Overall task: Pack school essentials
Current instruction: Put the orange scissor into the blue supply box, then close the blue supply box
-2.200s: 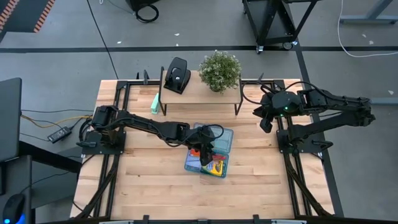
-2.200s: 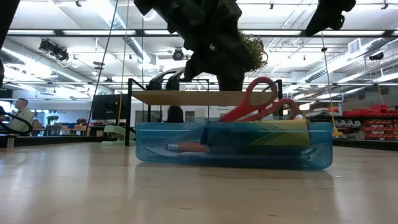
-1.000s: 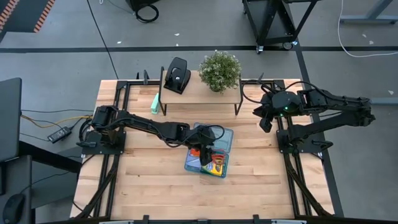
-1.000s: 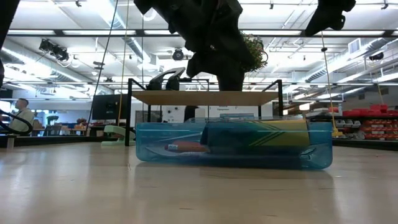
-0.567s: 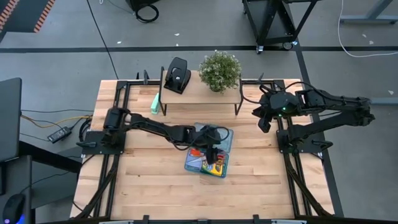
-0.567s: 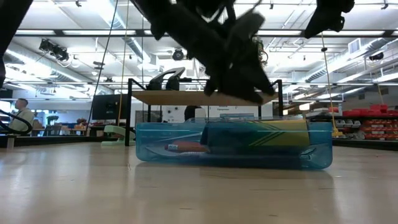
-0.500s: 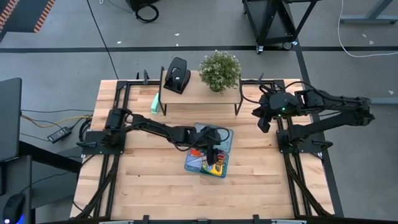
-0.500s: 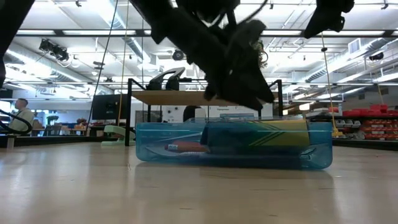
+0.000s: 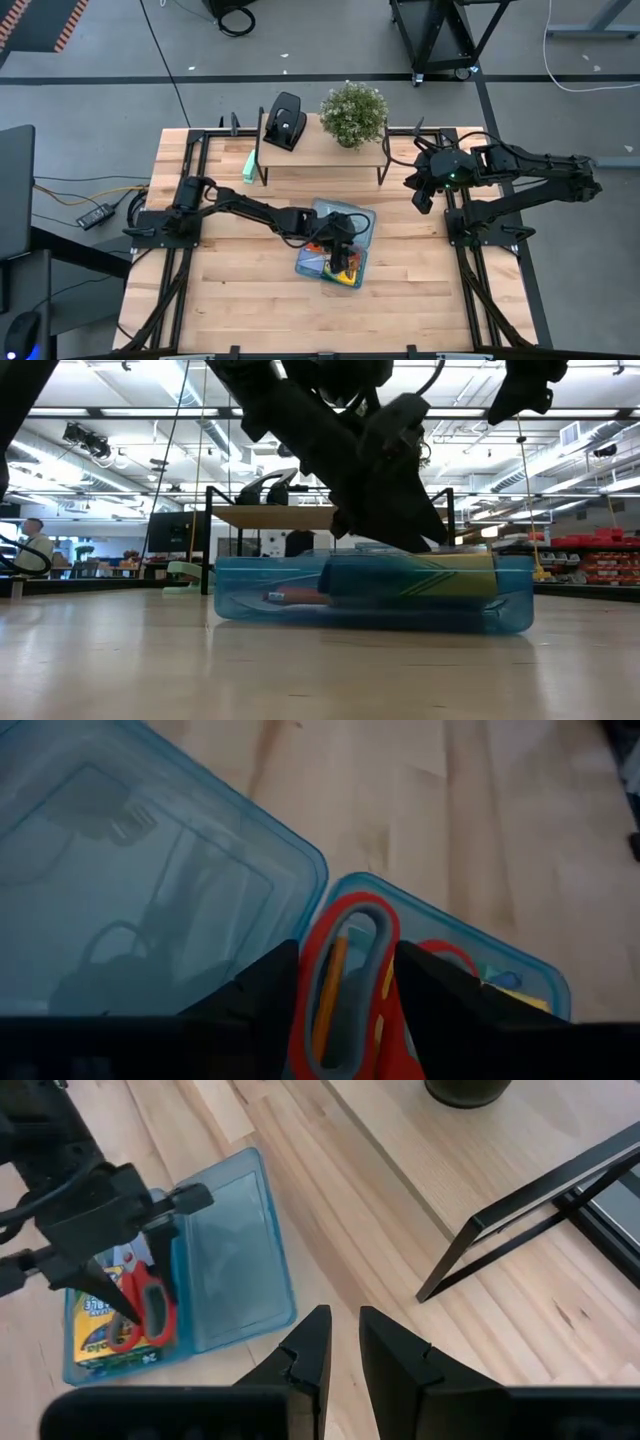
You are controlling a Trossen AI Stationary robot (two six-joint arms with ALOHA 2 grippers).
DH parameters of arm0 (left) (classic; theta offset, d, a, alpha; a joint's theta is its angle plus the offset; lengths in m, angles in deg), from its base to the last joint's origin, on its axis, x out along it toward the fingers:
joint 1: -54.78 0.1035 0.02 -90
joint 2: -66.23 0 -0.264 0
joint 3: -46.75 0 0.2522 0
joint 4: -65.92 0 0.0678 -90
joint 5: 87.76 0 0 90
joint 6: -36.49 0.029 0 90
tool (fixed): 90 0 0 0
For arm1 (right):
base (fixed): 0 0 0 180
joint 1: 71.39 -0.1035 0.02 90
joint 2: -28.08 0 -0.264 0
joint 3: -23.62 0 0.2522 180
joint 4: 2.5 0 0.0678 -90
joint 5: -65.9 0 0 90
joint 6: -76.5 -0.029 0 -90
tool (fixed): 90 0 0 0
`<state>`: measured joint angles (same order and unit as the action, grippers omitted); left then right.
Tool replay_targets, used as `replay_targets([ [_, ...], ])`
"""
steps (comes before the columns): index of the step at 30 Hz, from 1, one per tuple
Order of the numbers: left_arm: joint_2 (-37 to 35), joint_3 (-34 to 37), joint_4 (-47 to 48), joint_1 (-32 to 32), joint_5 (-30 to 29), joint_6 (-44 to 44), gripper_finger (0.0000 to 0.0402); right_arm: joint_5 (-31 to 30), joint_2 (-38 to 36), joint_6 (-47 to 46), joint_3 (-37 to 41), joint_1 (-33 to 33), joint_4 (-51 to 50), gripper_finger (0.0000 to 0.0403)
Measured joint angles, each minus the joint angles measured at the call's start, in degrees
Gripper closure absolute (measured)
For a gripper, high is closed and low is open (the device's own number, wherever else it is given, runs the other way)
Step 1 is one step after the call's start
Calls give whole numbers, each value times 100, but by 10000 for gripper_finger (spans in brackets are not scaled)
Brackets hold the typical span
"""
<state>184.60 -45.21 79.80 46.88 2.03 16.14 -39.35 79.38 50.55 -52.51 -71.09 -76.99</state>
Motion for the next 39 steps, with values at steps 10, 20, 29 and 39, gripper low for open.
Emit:
replay_targets([
  [10,0,0,6,-69,359,3,230,7,0,-83,0,0,0,338],
  [20,-279,7,210,-22,504,-25,230,10,0,-75,-2,0,-2,338],
  [29,-1114,7,1233,234,476,-1102,230,1400,28,-1383,162,184,139,331],
  [39,-2089,1,1786,54,238,-2117,230,2643,66,-1463,1749,135,1886,276],
])
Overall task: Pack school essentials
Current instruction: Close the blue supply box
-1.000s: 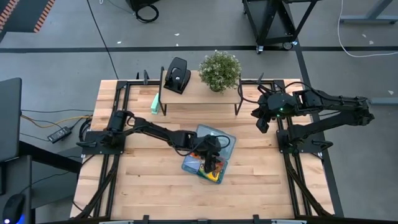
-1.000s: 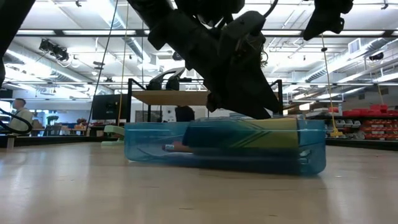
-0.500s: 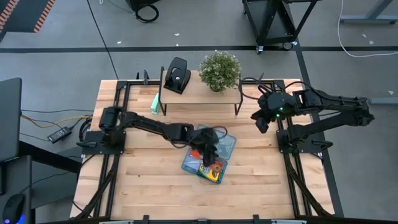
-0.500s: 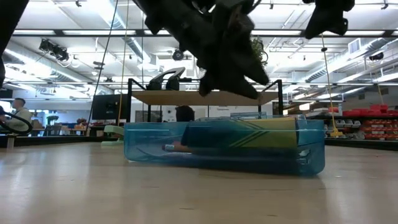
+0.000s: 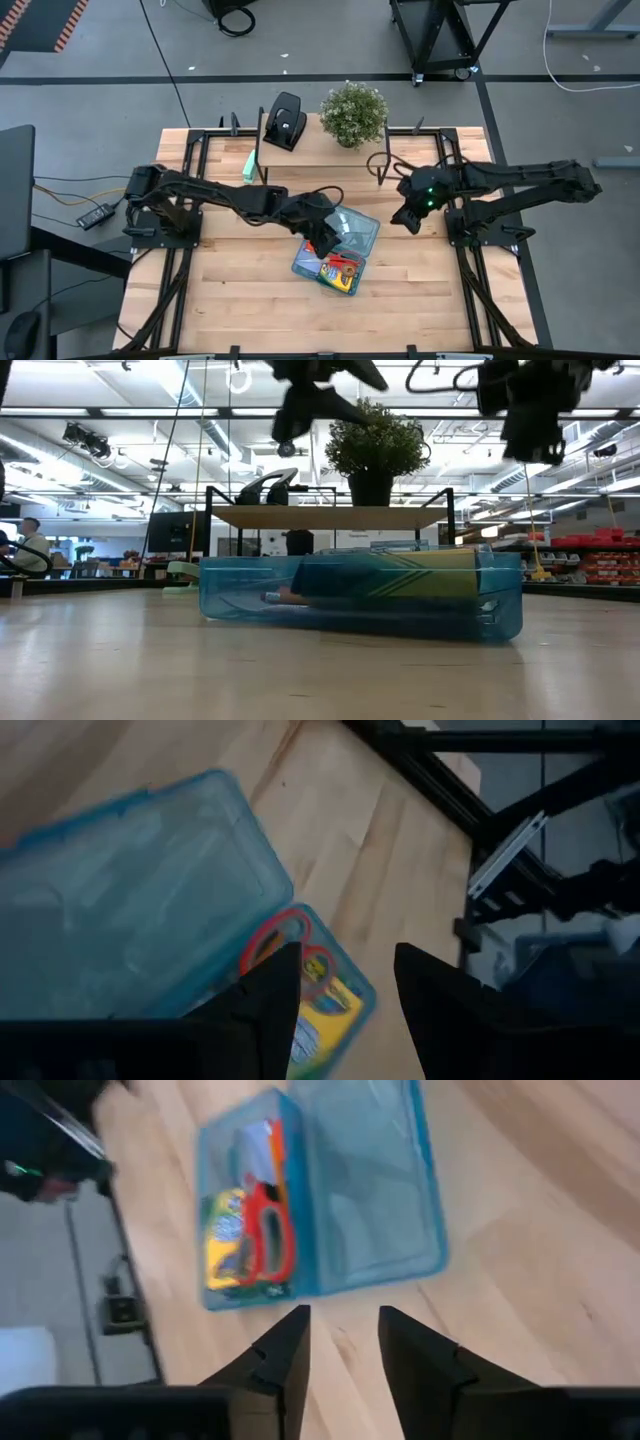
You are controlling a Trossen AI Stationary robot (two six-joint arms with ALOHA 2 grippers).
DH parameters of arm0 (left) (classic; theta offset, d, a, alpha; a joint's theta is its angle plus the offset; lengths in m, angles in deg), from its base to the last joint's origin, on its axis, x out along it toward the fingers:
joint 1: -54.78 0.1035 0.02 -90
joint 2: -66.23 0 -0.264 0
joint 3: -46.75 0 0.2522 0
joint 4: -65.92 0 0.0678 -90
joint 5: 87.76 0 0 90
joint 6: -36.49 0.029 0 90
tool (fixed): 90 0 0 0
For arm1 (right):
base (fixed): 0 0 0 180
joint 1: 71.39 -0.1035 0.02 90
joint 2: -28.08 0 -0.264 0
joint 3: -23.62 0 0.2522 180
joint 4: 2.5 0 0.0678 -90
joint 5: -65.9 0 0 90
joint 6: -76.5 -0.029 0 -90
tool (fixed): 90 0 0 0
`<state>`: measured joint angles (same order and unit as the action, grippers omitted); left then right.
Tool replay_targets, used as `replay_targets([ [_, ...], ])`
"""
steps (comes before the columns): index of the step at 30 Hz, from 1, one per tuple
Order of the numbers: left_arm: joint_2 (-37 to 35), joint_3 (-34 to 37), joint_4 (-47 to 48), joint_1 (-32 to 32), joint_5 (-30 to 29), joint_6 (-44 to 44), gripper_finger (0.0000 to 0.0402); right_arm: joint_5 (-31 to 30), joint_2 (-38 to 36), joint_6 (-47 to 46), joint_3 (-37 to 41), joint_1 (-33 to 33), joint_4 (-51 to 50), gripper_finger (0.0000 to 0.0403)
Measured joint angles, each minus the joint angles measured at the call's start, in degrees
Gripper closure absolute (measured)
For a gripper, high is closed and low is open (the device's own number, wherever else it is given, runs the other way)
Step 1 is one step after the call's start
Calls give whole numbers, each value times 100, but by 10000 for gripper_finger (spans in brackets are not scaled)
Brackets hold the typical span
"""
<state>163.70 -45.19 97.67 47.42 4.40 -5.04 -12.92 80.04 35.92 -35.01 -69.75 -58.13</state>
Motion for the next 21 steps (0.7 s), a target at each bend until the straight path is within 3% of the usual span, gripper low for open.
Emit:
replay_targets([
  [6,-307,-1,684,-229,-2,-1125,230,-628,-4,476,652,1,597,259],
  [9,-330,3,1043,-433,10,-1485,230,-627,-2,680,901,-1,1028,254],
  [15,-335,3,1114,-827,180,-1530,230,-399,190,207,1233,10,1819,244],
  [21,-510,7,1151,-823,531,-1043,230,-689,875,-53,1128,5,2341,244],
])
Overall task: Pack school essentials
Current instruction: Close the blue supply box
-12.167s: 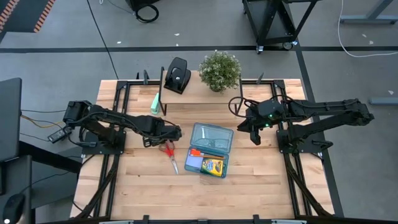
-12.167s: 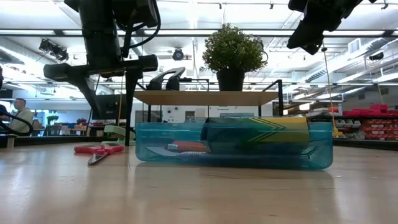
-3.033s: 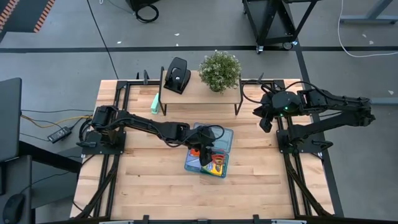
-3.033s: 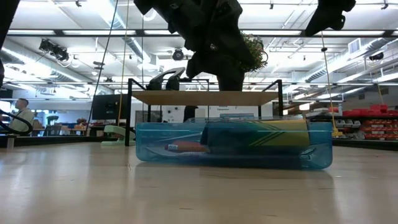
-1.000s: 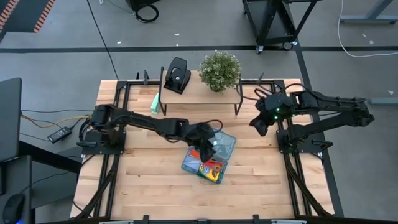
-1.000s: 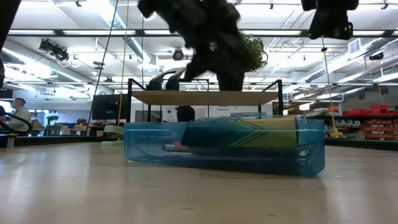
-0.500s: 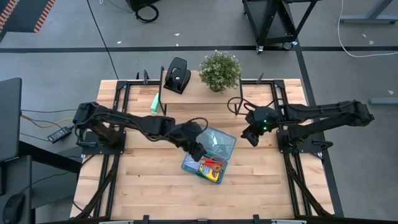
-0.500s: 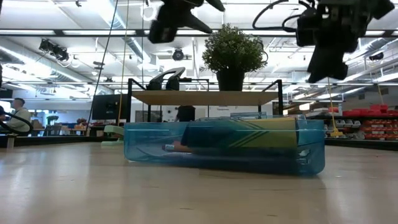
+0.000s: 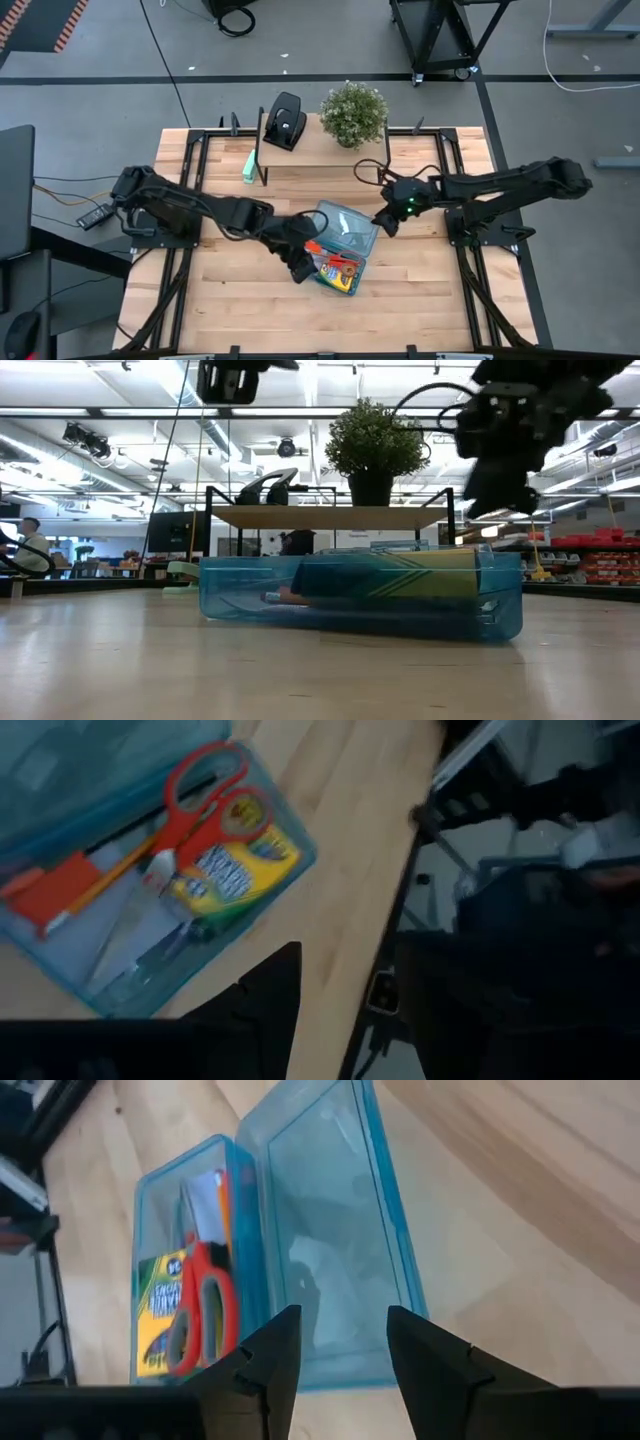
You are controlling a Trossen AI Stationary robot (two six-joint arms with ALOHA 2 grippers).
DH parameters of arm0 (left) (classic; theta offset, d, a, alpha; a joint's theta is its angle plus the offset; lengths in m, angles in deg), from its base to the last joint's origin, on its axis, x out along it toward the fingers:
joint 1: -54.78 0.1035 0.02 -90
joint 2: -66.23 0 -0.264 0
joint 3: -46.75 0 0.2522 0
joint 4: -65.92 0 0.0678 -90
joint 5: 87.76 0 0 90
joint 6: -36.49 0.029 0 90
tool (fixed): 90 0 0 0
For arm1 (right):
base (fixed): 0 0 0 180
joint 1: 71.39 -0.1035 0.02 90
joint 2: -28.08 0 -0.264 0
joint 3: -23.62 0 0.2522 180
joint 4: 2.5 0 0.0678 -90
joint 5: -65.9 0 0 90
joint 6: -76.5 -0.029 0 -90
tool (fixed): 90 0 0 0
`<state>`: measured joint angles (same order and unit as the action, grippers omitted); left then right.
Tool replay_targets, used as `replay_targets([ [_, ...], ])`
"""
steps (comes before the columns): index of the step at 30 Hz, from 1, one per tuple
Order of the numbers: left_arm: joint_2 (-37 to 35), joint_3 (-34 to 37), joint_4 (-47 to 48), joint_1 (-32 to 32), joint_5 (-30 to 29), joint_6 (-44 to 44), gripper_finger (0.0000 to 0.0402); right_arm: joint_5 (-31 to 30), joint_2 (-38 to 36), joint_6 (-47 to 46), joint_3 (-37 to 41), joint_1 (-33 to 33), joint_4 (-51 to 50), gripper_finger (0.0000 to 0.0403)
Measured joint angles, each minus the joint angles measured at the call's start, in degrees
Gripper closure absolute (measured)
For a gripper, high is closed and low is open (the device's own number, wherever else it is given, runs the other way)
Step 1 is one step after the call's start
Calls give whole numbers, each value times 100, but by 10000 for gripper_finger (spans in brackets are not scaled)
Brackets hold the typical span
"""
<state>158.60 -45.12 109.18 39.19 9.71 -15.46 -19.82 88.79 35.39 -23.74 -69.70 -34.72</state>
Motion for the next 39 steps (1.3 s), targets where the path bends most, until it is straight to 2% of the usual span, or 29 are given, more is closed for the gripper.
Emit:
replay_targets([
  [10,-433,-9,132,-21,-70,822,230,28,1220,-114,-680,-180,117,244],
  [14,-443,-9,410,-79,-244,1365,230,-134,1473,-137,-901,-227,139,244],
  [21,-426,-7,512,-121,-307,1407,230,-271,1673,-387,-938,-225,61,244],
  [23,-426,-4,669,-171,-544,1550,230,-375,1718,-278,-938,-225,75,244],
  [25,-426,104,641,-216,-1128,1635,230,-413,1749,-243,-937,-221,97,244],
  [28,-420,279,692,-220,-1573,1382,230,-310,1772,-282,-936,-221,115,244],
  [32,-417,364,716,-354,-1555,849,230,-67,1770,-193,-936,-204,129,244],
  [39,-417,365,726,-659,-1508,226,230,811,1761,-97,-936,-177,419,245],
])
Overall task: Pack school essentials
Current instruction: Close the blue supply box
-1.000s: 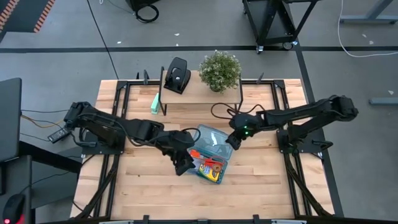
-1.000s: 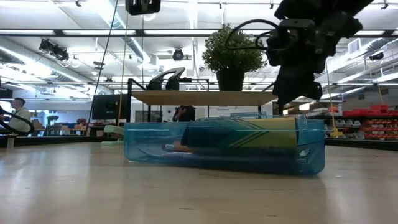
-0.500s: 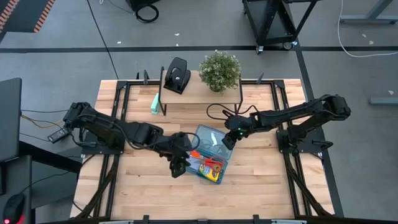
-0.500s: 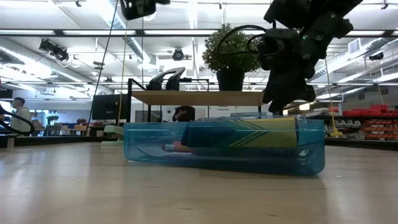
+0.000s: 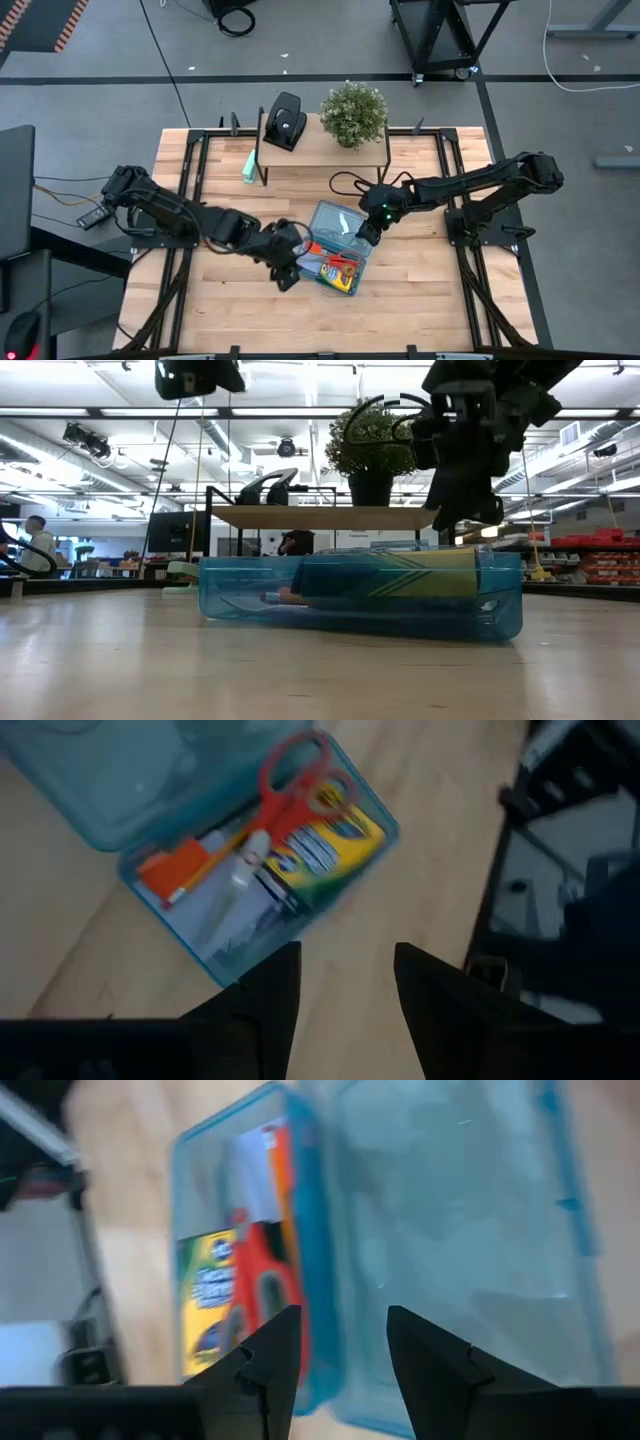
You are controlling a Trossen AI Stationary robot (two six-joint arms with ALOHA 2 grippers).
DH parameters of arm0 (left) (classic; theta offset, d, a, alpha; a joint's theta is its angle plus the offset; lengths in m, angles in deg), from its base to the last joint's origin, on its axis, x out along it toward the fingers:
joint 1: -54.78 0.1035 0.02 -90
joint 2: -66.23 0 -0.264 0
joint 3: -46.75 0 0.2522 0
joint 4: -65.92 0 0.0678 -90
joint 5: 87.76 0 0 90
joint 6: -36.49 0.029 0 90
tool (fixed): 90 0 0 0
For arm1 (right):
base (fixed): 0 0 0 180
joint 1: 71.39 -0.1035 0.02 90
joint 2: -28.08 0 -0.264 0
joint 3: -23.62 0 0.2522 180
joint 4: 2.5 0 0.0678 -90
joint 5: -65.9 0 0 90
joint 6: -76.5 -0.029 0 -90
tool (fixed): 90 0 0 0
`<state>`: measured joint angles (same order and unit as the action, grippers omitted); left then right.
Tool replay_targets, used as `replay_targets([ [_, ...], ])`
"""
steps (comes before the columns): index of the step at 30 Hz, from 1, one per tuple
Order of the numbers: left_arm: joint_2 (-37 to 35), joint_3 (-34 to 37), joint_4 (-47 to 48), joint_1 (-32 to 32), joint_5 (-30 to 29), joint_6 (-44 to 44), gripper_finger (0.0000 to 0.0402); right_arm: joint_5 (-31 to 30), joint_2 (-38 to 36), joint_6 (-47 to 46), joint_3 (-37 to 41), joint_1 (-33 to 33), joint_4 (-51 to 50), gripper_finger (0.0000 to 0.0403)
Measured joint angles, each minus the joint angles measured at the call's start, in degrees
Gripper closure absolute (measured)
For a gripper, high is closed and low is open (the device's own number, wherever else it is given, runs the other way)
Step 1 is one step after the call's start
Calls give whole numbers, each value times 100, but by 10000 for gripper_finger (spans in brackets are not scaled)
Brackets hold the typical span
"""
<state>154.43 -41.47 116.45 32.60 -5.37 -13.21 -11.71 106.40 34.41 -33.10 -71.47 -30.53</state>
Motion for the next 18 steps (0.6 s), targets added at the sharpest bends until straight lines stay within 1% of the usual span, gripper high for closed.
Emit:
replay_targets([
  [2,0,0,-12,12,-55,-152,230,274,0,-37,0,0,104,245],
  [5,0,0,-184,72,-290,-377,230,641,-1,-55,0,0,206,245],
  [9,0,0,-507,201,-417,-394,230,1006,-131,-153,2,0,311,245],
  [14,0,0,-497,254,-426,-383,230,1006,-537,-189,-97,1,304,245],
  [16,2,0,-496,250,-420,-369,230,838,-753,-190,-107,33,286,245],
  [18,2,0,-495,247,-419,-367,230,479,-980,-220,-110,78,50,245],
])
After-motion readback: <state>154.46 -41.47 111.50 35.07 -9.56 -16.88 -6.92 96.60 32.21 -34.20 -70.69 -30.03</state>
